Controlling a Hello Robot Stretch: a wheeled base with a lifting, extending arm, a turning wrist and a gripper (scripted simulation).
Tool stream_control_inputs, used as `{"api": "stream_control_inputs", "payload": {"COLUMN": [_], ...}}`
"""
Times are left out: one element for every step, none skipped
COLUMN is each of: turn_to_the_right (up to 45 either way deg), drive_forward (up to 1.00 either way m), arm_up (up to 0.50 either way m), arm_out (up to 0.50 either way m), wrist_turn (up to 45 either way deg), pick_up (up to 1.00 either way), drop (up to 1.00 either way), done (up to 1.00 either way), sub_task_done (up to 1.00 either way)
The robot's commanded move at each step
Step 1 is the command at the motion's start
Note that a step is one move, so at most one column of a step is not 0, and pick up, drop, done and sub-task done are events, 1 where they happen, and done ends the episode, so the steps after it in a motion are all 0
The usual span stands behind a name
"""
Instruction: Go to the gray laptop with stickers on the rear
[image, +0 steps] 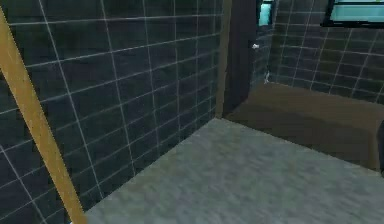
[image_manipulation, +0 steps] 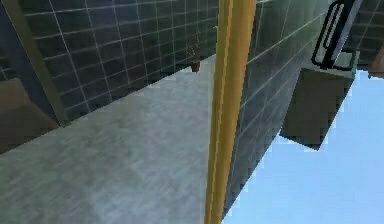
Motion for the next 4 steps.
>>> {"api": "stream_control_inputs", "payload": {"turn_to_the_right": [36.0, 3.0, -3.0, 0.0], "drive_forward": [0.0, 0.0, 0.0, 1.0], "arm_up": [0.0, 0.0, 0.0, 0.0], "arm_out": [0.0, 0.0, 0.0, 0.0], "wrist_turn": [0.0, 0.0, 0.0, 0.0], "pick_up": [0.0, 0.0, 0.0, 0.0], "drop": [0.0, 0.0, 0.0, 0.0], "done": [0.0, 0.0, 0.0, 0.0], "sub_task_done": [0.0, 0.0, 0.0, 0.0]}}
